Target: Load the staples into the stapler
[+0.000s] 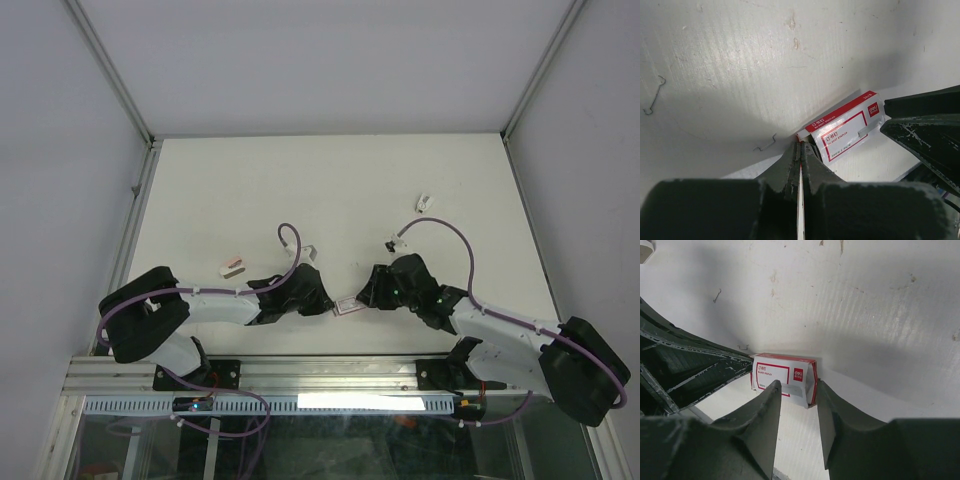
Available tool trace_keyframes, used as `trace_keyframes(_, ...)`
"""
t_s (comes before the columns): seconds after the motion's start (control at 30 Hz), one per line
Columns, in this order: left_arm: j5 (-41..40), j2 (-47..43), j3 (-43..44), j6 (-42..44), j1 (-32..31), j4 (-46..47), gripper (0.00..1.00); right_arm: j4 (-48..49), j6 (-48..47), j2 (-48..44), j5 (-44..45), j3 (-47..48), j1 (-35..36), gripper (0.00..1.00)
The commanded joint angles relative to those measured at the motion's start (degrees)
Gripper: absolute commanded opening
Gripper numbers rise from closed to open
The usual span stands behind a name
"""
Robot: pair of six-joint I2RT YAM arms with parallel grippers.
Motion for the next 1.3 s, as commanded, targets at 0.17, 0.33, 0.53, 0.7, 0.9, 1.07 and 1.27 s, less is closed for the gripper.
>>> trace_keyframes(0.17, -3.51, 0.6, 0.99, 2.27, -0.81, -3.94, 0.0, 5.38, 0.74, 2.31, -2.09, -0.08, -0.13, 0.31)
trace_keyframes(0.33, -4.01, 0.74, 1.21, 2.44, -0.94, -3.95, 0.0, 6.95, 0.55, 4.22, -3.03, 0.02, -0.14, 0.26)
trace_keyframes(0.53, -6.52, 0.93, 1.67, 3.05, -0.94, -4.34, 0.0, 6.84, 0.55, 4.35, -1.93, -0.08, -0.16, 0.06)
trace_keyframes(0.7, -9.85, 0.41, 1.99, 3.93, -0.94, -6.13, 0.0, 6.29, 0.38, 3.9, -0.02, -0.9, -0.17, 0.0)
trace_keyframes(0.9, -11.84, 0.16, 3.55, 6.86, -0.94, -9.06, 0.0, 5.88, 0.76, 3.5, 2.13, -1.86, -0.17, 0.0)
trace_keyframes(1.07, -12.06, 0.39, 4.52, 8.84, -0.94, -10.64, 0.0, 5.02, 1.23, 3.17, 3.4, -2.15, -0.21, 0.0)
trace_keyframes(1.27, -12.96, 0.31, 5.34, 10.97, -0.94, -12.53, 0.0, 1.43, 1.43, 0.25, 6.86, -2.02, -0.26, 0.0)
